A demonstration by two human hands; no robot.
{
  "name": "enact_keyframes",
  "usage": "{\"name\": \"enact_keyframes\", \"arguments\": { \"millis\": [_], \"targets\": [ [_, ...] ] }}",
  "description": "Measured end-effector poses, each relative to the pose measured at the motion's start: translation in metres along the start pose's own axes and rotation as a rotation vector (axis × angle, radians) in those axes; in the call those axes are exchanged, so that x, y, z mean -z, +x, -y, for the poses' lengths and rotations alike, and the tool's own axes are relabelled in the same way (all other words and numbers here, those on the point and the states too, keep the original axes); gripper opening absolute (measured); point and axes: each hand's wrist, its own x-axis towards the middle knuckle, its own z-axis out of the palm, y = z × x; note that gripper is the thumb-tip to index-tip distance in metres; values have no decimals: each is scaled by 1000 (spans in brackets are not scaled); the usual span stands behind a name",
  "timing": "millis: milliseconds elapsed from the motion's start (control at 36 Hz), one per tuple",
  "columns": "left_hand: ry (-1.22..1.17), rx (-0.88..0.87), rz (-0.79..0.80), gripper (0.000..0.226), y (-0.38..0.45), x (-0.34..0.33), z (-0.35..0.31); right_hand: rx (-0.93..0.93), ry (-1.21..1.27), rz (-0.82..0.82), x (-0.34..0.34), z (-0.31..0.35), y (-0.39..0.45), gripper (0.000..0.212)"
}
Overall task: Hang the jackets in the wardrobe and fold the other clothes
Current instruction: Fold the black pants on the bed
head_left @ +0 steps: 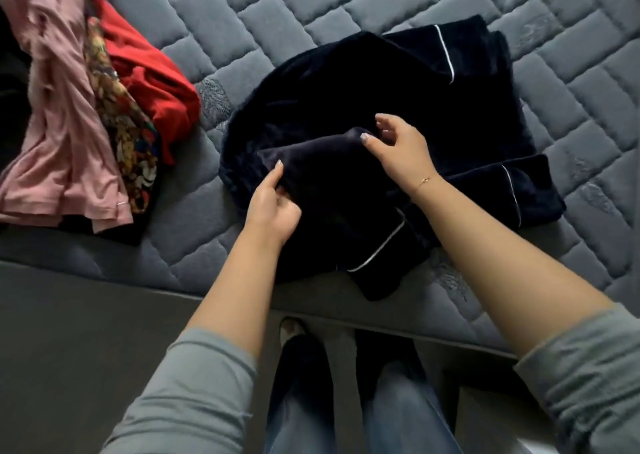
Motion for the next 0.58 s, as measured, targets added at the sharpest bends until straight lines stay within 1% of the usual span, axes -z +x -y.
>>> {"name": "enact_keyframes", "arguments": {
  "millis": [28, 83, 111, 139, 250, 333, 389, 417, 444, 472, 500, 528, 556, 583],
  "targets": [
    [24, 9, -23, 22, 7, 5, 2, 1, 1, -35, -1, -2, -2, 40],
    [129, 37, -91, 29, 17, 19, 9, -29, 64, -105, -5, -13, -19, 24],
    [173, 48, -128, 34, 19, 28, 14, -82, 138, -108, -8, -22, -33, 17],
    [200, 53, -154, 37, 21, 37, 19, -167, 241, -85, -12, -32, -50, 13],
    [200, 22, -172, 39, 23, 73, 36, -720, 781, 95, -41, -69, -120, 17],
    [192, -47, -183, 34, 24, 91, 45, -1012, 929, 235, -71, -89, -153, 23],
    [232, -78, -192, 25, 26, 98, 49, -1219, 1081, 249, -85, -95, -160, 42],
    [254, -85, -198, 22, 26, 100, 50, -1304, 1223, 208, -90, -96, -160, 51],
    [271, -88, -205, 20, 26, 102, 51, -1351, 1392, 134, -92, -96, -158, 55],
    [278, -89, -213, 20, 26, 103, 52, -1360, 1535, 24, -93, -96, -153, 54],
    [278, -90, -221, 21, 26, 103, 52, -1338, 1615, -104, -91, -97, -148, 52],
    [275, -92, -228, 21, 25, 102, 53, -1309, 1632, -223, -88, -97, -142, 50],
    [272, -91, -235, 22, 25, 100, 53, -1286, 1615, -309, -83, -97, -139, 48],
    [265, -87, -239, 24, 24, 97, 53, -1270, 1581, -361, -78, -98, -137, 43]
  ]
}}
